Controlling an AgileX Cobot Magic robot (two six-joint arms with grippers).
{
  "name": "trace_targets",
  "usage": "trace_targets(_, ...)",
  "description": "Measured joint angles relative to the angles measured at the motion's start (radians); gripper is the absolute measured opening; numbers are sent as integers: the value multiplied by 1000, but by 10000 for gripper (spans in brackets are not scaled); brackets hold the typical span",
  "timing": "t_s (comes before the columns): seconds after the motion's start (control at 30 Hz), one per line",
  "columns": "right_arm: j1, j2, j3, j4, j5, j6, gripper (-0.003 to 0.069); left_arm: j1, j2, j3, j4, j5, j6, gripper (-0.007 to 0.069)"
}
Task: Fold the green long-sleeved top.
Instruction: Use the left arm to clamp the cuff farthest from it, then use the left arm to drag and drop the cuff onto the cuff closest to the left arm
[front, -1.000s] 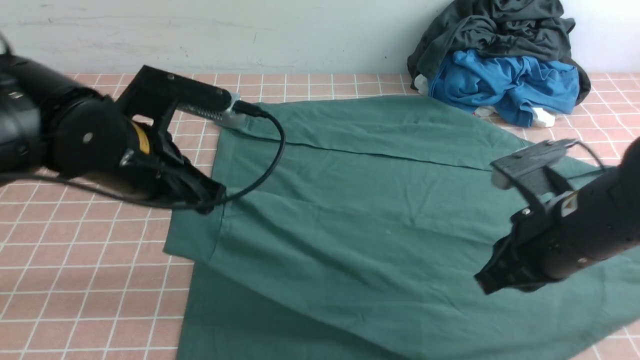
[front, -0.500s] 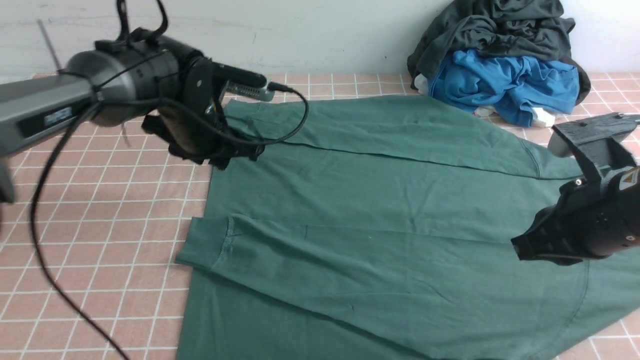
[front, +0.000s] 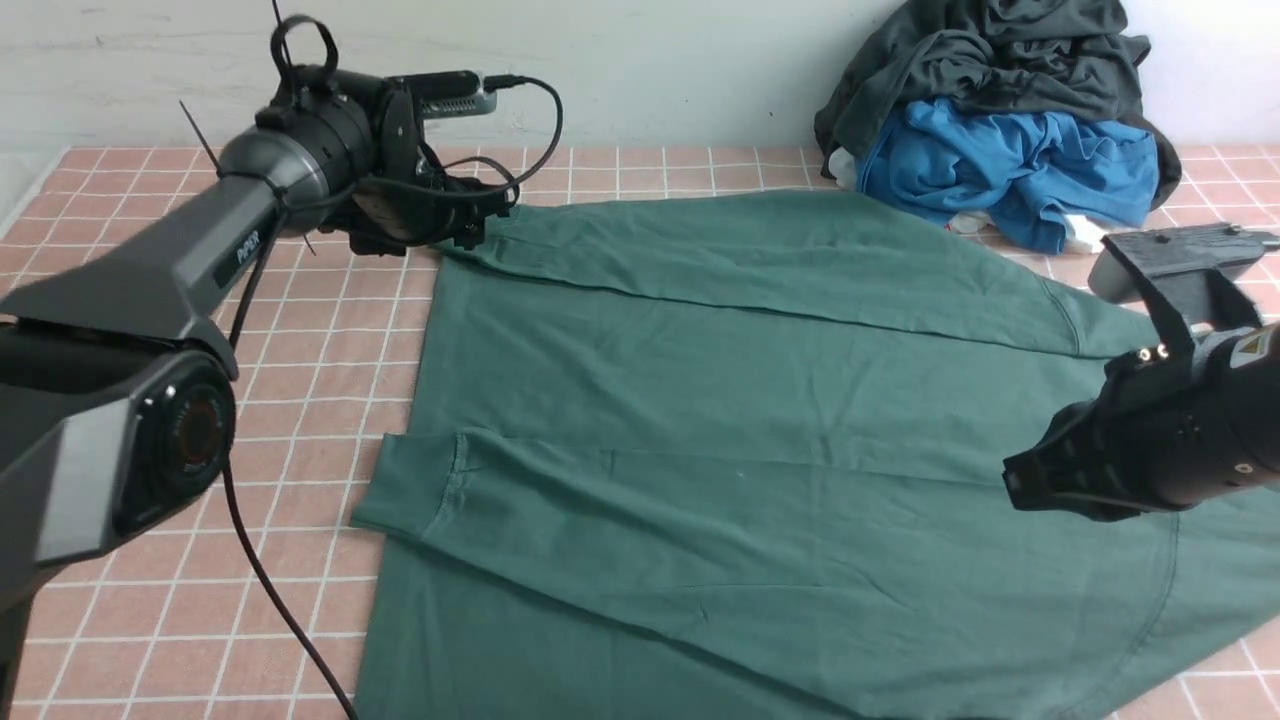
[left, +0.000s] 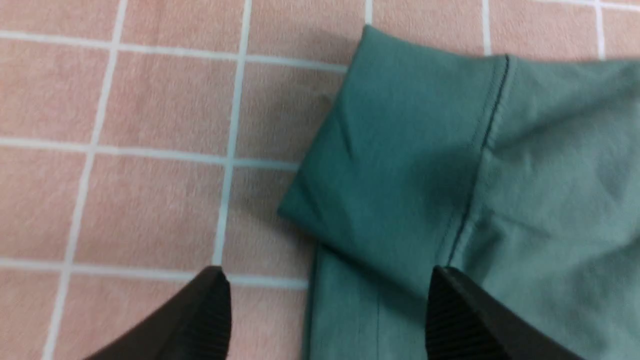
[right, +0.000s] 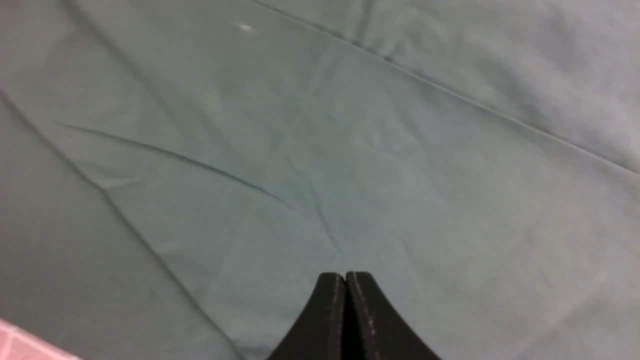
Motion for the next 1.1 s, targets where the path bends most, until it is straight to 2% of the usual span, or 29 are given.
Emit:
trace_targets(0.17,0,0,0,124,-1,-116,-10,4,69,-23,-4,-130,-42,480)
trace_targets(0.3,0,0,0,193,-5,-221,-10,6,89,-24,9,-192,-65,407)
trace_targets(0.5,0,16,0,226,-5,-291,-10,6,87,-24,88,-212,-74,62)
trace_targets(0.57,0,31,0,226,-1,-293,-10,5,76,-24,110,-196,-75,19)
trace_targets(0.77,0,49,0,230,2,-294,-10,-12,20,-24,165,-87,-74,6)
trace_targets(0.83,0,50,0,230,8,-294,-10,-24,-24,-24,170,29,-53,6)
trace_targets(0.93,0,50,0,229,26,-294,-10,-35,-84,-26,154,223,14,6)
trace_targets(0.97,0,50,0,229,26,-294,-10,-36,-92,-26,152,239,20,6)
trace_targets(1.0,0,50,0,225,35,-294,-10,-39,-119,-28,134,366,85,6)
trace_targets(1.03,0,50,0,221,40,-294,-10,-40,-134,-29,119,428,131,6)
trace_targets(1.1,0,50,0,211,43,-294,-10,-40,-152,-26,91,470,194,6)
